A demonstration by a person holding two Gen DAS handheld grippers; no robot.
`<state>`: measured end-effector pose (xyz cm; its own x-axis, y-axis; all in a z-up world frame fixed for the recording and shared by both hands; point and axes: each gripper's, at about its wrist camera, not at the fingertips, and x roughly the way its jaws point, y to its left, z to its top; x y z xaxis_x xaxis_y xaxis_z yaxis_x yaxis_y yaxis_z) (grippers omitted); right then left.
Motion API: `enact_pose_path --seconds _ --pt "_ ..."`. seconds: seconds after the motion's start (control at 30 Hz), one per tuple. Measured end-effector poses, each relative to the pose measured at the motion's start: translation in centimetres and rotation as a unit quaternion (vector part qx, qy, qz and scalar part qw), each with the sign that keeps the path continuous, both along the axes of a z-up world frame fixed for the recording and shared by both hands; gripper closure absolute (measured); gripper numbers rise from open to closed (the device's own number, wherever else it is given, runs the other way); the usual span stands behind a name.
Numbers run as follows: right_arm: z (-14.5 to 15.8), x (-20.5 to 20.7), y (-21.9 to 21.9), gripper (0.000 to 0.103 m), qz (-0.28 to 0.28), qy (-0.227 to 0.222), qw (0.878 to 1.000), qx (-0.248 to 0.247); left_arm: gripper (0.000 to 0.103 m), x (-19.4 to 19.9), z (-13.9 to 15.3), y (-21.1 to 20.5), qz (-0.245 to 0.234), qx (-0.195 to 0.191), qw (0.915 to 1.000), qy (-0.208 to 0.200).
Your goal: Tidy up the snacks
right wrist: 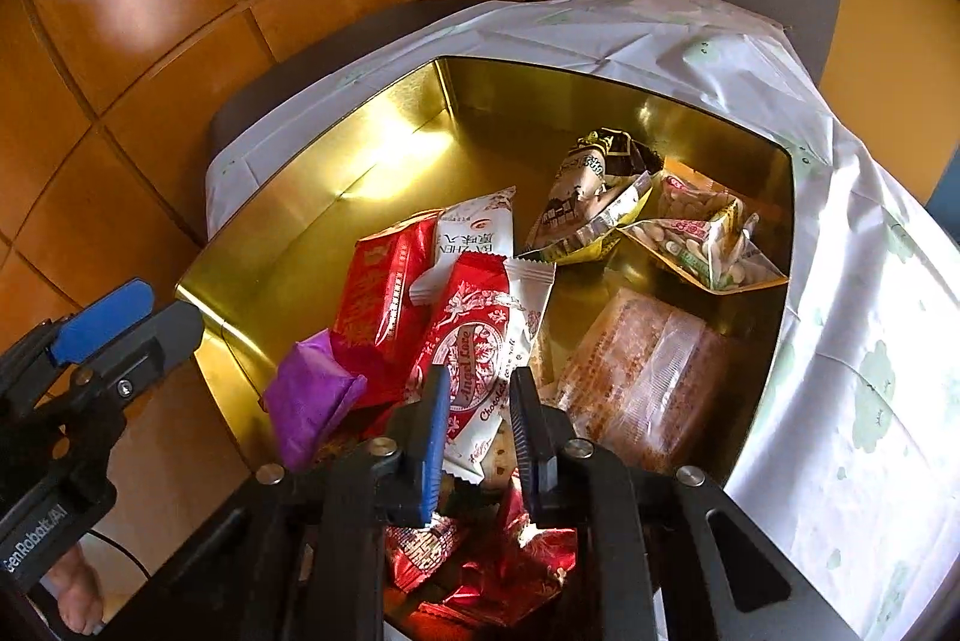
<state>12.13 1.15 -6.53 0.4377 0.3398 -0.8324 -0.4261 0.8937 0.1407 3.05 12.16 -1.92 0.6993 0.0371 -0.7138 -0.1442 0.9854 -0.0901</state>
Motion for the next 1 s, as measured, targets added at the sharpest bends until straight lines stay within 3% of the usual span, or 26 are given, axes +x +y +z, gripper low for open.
enact_pose_path --seconds 0.17,0.2,0.3,0.5,0.57,0.73,1.0 --pt "1.1 -1.1 -0.7 0.081 -0.014 -0.021 1.0 0.009 0.051 -0.3 0.3 -0.3 -0.003 0.008 0.9999 -0.006" --pt "1.3 -1.4 -0.8 0.077 -0.019 -0.026 0.999 0.01 0.051 -0.4 0.4 -0.4 -0.003 0.01 0.9999 -0.008" --pt "2.4 -2.7 -1.9 0.049 -0.047 -0.056 0.997 0.012 0.051 -0.8 0.9 -0.7 -0.001 0.02 0.9996 -0.02" --pt "3.1 -5.6 -4.2 0.036 -0.098 -0.083 0.992 0.014 0.05 -1.8 1.6 -1.6 -0.008 0.031 0.9987 -0.039" --pt "3.0 -6.4 -4.8 0.034 -0.108 -0.082 0.991 0.015 0.042 -2.2 1.7 -2.2 -0.015 0.036 0.9983 -0.044" --pt "2.7 -8.2 -6.5 0.033 -0.131 -0.087 0.988 0.005 0.036 -3.2 1.9 -3.5 -0.031 0.035 0.9974 -0.054" --pt "3.1 -9.6 -7.9 0.027 -0.153 -0.105 0.983 0.001 0.036 -4.0 2.3 -5.1 -0.038 0.047 0.9961 -0.064"
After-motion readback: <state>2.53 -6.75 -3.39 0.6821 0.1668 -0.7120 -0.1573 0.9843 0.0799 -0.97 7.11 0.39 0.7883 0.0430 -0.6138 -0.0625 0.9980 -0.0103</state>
